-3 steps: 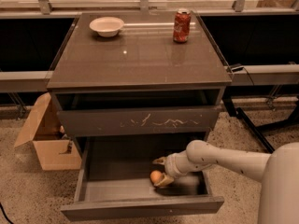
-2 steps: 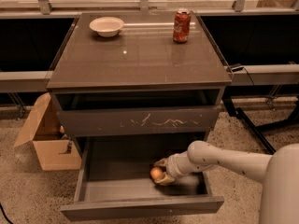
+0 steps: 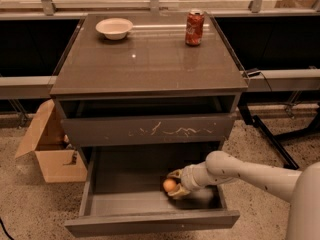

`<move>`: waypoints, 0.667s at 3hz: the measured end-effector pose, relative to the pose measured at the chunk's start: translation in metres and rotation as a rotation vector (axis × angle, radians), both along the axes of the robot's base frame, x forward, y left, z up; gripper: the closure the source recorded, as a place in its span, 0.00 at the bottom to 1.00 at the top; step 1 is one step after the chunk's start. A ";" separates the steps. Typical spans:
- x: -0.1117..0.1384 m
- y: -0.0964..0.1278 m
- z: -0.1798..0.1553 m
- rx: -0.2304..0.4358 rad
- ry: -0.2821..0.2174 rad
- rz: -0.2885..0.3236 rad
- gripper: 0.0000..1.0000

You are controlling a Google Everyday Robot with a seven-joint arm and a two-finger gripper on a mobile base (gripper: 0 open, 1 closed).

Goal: Pick orange from middle drawer and place on counter

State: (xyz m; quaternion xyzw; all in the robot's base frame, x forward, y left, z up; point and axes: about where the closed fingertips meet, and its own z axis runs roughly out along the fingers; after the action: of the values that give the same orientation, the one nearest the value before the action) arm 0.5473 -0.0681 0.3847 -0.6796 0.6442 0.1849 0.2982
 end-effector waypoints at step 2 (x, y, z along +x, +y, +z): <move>-0.016 -0.021 0.073 0.176 -0.179 0.054 1.00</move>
Offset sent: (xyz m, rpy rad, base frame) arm -0.0311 -0.0447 0.1322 0.2973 -0.3229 0.0894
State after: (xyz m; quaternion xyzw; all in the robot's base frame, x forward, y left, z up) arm 0.5313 -0.0893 0.4576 -0.6817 0.5776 0.1873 0.4081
